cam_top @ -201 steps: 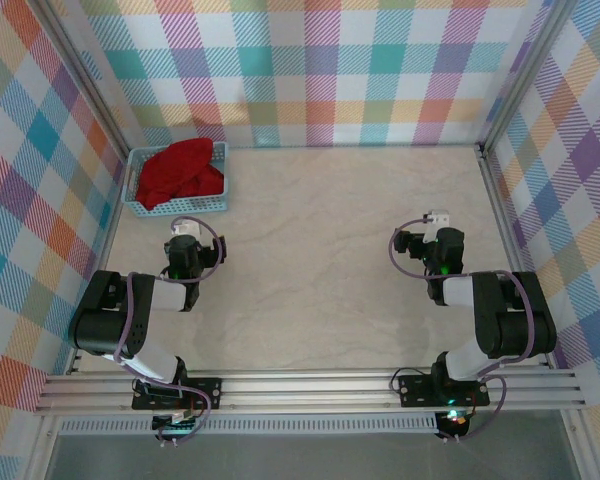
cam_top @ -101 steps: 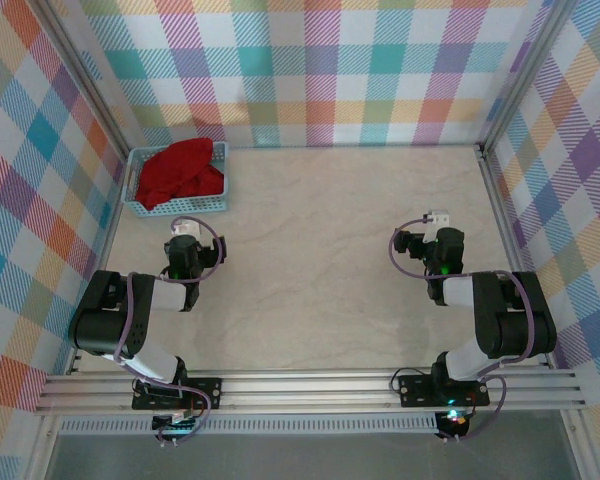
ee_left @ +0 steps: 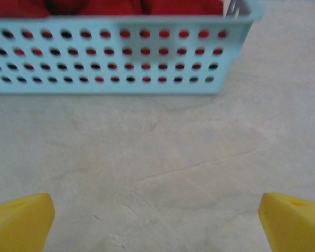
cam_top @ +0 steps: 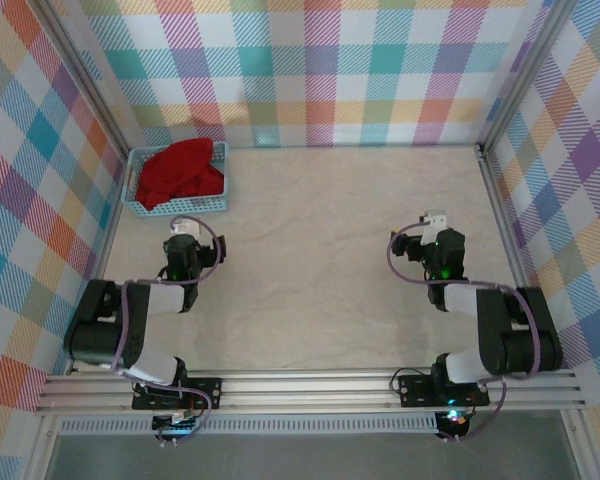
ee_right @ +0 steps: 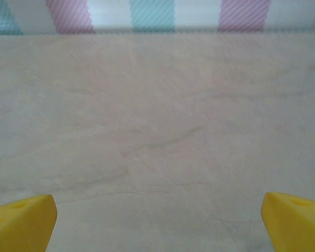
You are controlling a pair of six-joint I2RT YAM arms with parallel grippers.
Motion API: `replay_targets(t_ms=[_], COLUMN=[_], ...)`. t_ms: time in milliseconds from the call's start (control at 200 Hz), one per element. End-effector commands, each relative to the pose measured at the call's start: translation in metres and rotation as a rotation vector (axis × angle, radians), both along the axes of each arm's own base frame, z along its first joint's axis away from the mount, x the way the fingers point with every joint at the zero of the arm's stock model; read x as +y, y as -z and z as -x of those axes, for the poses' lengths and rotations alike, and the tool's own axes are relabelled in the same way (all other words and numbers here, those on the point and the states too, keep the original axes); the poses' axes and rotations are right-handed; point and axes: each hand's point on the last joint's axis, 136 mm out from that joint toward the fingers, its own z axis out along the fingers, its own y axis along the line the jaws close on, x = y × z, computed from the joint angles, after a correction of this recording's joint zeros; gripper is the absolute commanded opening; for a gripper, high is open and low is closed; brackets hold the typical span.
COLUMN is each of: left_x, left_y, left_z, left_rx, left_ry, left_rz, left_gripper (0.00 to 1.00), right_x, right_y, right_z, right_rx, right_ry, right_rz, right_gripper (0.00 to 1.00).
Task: Fold the inside-out t-shirt
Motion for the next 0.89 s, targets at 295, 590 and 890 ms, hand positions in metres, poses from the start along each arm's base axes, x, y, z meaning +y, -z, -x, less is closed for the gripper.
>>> replay_targets(t_ms=[295,590,890], left_x=[0.035,0.014,0.036], left_y=[-0.137,-0.137,-0.098], left_z=[0.046,0.004,-0.084], left_rx=[-0.091,0.152,0.404], left_ry=[-0.414,-0.405,-0.564], left_rz=[0.313,0.329,0.144], left_gripper=[1.00,1.00,1.00], right_x=[0.051,0.074,0.078], right_y=[-0.145,-0.181,-0.144], right_z=[0.045,0.056,0.042], right_rx=[0.002,0.045,0.199], right_ry=[-0.095,-0.211,-0.182], right_rz=[-0.293,-0.412,-0.386], right_gripper=[1.00,1.00,1.00])
